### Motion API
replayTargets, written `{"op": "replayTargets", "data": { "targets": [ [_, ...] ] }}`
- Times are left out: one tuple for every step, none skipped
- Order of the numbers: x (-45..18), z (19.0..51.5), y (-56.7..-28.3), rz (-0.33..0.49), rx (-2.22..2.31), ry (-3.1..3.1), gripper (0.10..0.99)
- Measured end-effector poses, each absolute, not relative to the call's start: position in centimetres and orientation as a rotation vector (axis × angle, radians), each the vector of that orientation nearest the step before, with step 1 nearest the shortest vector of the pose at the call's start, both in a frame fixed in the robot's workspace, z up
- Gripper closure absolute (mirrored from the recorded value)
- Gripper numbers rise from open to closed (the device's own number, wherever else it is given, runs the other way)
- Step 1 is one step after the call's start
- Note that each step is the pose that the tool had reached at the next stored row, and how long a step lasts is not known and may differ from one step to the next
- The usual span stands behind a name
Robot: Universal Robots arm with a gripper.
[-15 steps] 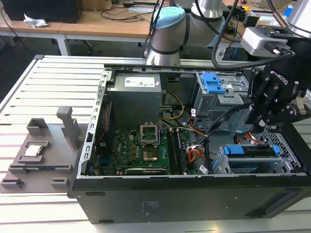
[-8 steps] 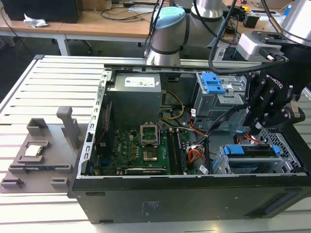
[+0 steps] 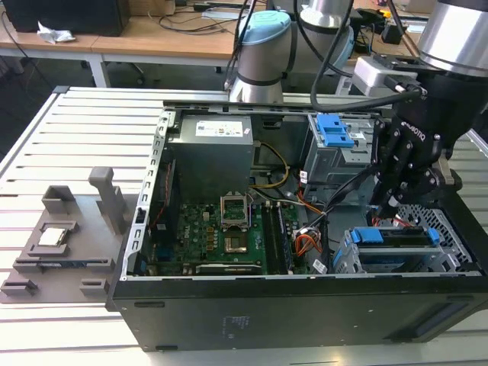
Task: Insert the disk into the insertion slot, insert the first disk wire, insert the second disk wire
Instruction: 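Insert the second disk wire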
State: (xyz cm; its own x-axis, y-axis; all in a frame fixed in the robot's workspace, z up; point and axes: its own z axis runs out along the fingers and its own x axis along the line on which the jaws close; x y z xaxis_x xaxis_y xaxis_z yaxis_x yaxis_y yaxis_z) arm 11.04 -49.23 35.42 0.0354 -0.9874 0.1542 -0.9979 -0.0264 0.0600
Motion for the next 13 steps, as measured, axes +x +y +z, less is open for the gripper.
{"op": "replayTargets", "data": {
  "targets": [
    [11.0, 35.3, -49.1, 0.109, 2.143, -2.078, 0.784],
    [11.0, 35.2, -48.9, 0.111, 2.142, -2.077, 0.784],
    [11.0, 35.0, -48.6, 0.111, 2.142, -2.077, 0.784],
    [11.0, 34.9, -48.1, 0.111, 2.142, -2.077, 0.784],
    [10.9, 34.7, -47.9, 0.117, 2.138, -2.074, 0.784],
    [10.9, 34.6, -47.9, 0.123, 2.135, -2.071, 0.784],
    [10.9, 34.5, -47.9, 0.132, 2.130, -2.067, 0.784],
    [10.9, 34.4, -47.9, 0.140, 2.125, -2.062, 0.784],
    [10.8, 34.4, -47.9, 0.148, 2.121, -2.058, 0.784],
    [10.8, 34.4, -47.9, 0.165, 2.111, -2.050, 0.784],
    [10.8, 34.4, -47.9, 0.177, 2.104, -2.043, 0.784],
    [10.8, 34.4, -47.9, 0.193, 2.095, -2.035, 0.784],
    [10.8, 34.4, -47.9, 0.199, 2.091, -2.032, 0.784]
  ]
}}
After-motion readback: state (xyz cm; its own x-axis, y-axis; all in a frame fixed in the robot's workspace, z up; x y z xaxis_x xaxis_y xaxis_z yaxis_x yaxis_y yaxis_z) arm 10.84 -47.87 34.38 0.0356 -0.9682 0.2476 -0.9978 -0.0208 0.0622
